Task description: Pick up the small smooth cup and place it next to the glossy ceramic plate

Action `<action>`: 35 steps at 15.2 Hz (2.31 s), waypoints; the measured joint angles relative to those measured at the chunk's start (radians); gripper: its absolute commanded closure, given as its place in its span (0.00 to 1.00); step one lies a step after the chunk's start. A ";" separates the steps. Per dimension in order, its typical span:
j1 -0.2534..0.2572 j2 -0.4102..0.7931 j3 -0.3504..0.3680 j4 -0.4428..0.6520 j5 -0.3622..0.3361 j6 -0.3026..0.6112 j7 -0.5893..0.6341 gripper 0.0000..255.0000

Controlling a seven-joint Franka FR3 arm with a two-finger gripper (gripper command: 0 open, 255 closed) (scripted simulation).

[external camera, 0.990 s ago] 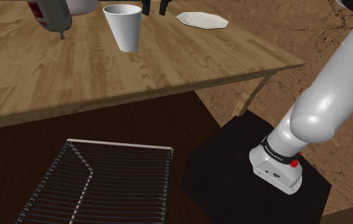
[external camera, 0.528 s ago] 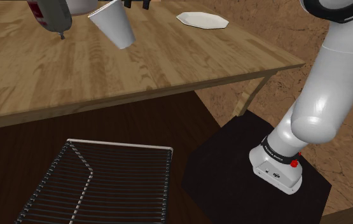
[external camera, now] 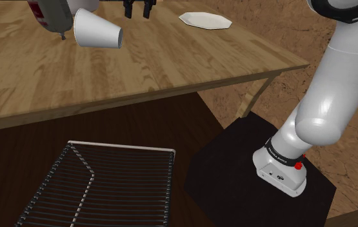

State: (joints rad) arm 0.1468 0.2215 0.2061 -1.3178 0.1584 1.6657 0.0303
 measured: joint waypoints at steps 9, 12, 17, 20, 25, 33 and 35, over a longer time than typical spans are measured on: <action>0.000 -0.001 0.000 -0.002 0.000 0.002 0.000 1.00; 0.000 -0.001 0.000 -0.002 0.000 0.002 0.000 1.00; 0.071 -0.015 0.014 -0.018 -0.142 0.032 0.044 0.00; 0.233 -0.029 0.044 -0.083 -0.524 0.072 0.163 0.00; 0.455 0.016 0.070 -0.238 -1.131 0.036 0.371 0.00; 0.444 0.034 0.048 -0.287 -1.217 0.094 0.403 0.00; 0.442 0.035 0.047 -0.289 -1.218 0.098 0.403 0.00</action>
State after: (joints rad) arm 0.5890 0.2564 0.2526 -1.6069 -1.0593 1.7635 0.4336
